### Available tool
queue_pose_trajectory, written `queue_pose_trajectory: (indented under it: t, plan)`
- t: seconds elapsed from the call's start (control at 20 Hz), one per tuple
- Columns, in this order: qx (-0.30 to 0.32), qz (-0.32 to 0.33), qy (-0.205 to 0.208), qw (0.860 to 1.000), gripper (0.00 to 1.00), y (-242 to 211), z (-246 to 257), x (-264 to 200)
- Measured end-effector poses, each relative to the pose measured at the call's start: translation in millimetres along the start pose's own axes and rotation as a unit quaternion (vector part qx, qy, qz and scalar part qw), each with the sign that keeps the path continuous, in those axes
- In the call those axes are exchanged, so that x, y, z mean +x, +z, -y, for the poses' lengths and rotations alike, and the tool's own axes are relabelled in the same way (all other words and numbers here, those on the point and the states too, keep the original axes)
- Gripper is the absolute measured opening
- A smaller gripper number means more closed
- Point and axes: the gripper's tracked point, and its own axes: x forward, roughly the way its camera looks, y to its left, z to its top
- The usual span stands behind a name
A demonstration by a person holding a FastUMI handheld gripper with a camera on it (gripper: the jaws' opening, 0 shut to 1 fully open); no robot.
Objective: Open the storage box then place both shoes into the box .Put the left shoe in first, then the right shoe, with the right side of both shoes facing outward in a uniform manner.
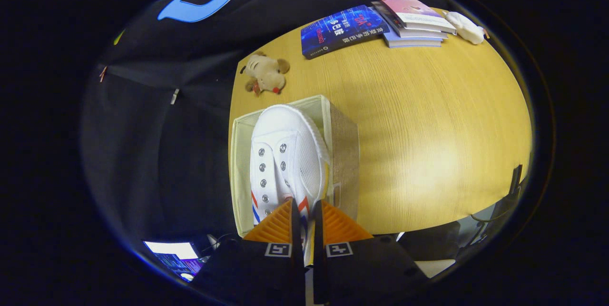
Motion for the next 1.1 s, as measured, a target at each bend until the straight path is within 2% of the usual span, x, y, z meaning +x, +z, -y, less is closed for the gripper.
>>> queue_pose_trajectory:
  t: [0.25, 0.35, 0.4, 0.5, 0.55, 0.7, 0.75, 0.8, 0.85, 1.0, 1.1]
  plan:
    - [0.002, -0.004, 0.0, 1.0, 0.14, 1.3, -3.6, 5.0]
    - [0.002, -0.006, 0.002, 1.0, 0.17, -0.3, -4.3, 6.5]
    - [0.001, -0.005, 0.005, 1.0, 0.24, -0.6, -5.3, 7.2]
    - [0.005, -0.004, 0.027, 1.0, 0.31, 0.3, -16.4, 2.4]
    - [0.003, 0.003, 0.032, 0.999, 0.3, 3.9, -18.2, 3.5]
    - [-0.015, 0.013, 0.03, 0.999, 0.73, 7.2, -10.1, -3.4]
    - [-0.021, 0.018, 0.031, 0.999, 0.8, 6.4, -7.8, -5.4]
    - [-0.027, 0.021, 0.033, 0.999, 0.93, 5.4, -5.8, -7.5]
    - [-0.034, 0.028, 0.037, 0.998, 0.98, 5.2, -5.7, -8.6]
    - [-0.063, 0.066, 0.053, 0.994, 0.99, 11.8, -7.1, -22.8]
    - [-0.085, 0.104, 0.05, 0.99, 0.99, 20.9, -1.7, -35.7]
